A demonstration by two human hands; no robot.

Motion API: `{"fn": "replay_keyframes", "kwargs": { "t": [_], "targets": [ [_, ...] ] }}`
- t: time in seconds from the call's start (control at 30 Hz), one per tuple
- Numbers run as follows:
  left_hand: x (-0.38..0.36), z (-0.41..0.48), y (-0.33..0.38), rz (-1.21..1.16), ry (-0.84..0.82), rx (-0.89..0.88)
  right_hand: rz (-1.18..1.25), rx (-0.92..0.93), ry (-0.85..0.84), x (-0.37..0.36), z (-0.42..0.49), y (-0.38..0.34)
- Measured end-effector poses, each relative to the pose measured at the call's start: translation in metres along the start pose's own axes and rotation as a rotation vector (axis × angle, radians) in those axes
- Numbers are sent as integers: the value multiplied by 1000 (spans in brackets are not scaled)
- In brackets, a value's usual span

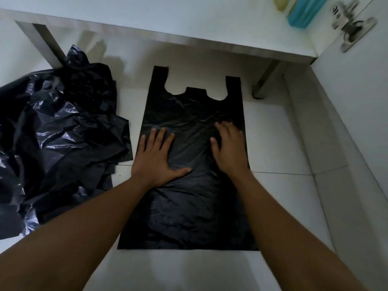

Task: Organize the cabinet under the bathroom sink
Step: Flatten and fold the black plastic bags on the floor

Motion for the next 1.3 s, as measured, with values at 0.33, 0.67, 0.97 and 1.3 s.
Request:
{"fn": "replay_keyframes", "kwargs": {
  "t": [0.33, 0.67, 0.97, 1.3],
  "targets": [
    [8, 9, -2, -89, -190, 26, -190, -33, -32, -28, -83, -41],
    [105, -32, -50, -60, 295, 34, -81, -129, 35, 0, -61, -68],
    [159, -128, -216, -299, 575, 943, 226, 317, -185, -40, -4, -253],
    [165, -164, -279, -851, 525, 1246, 706, 157, -260, -31, 46, -324]
  ]
}}
Point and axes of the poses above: each hand's wrist, its own z-axis towards the middle knuckle, its own x-axis out of the back of the hand, y = z × x, the point moved 5 cm from there along z, towards the middle knuckle, and after that the axes turned 2 degrees about x, right-handed, at the moved point
